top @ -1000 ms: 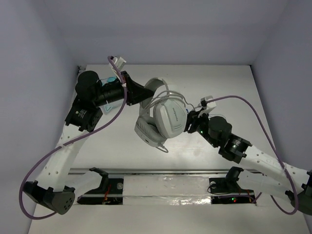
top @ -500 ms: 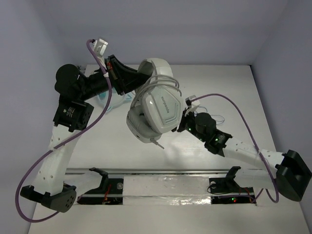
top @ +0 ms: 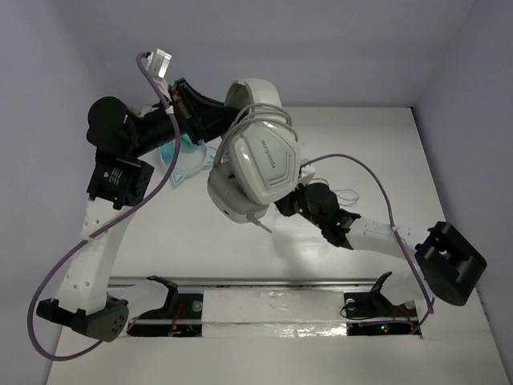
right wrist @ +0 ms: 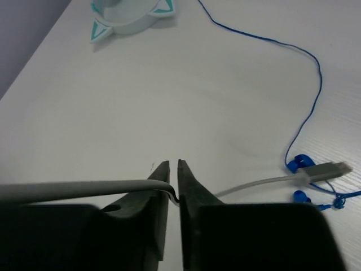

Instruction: Wrap the headphones

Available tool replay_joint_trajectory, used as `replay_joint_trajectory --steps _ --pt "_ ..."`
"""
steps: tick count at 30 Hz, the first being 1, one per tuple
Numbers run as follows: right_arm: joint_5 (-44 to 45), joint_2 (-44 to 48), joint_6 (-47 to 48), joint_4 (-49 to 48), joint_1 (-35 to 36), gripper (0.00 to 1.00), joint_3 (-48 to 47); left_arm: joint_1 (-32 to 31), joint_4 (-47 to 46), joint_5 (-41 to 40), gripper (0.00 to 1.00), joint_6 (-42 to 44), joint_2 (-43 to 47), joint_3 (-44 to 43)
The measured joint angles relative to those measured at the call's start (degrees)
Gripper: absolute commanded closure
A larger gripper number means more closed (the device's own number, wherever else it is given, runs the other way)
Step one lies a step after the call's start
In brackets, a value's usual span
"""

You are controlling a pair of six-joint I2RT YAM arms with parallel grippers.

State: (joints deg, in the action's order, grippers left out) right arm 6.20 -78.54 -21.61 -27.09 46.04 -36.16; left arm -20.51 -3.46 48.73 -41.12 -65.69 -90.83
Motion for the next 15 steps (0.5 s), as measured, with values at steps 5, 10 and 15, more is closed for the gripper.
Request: replay_joint_trajectory --steps 5,10,15 --pt "4.17 1.29 -0.22 0.04 0.00 1.00 0.02 2.19 -2.03 -2.34 1.00 -2.71 -0.68 0.17" --pt "11.80 9.40 0.63 3.85 0.00 1.00 0.00 4.20 -5.57 -6.49 1.00 -6.56 -1.88 0.70" --pt "16.98 19.58 2.14 10.43 -0.07 1.00 -1.22 7.52 -9.35 -11.08 1.00 -10.99 -3.63 2.01"
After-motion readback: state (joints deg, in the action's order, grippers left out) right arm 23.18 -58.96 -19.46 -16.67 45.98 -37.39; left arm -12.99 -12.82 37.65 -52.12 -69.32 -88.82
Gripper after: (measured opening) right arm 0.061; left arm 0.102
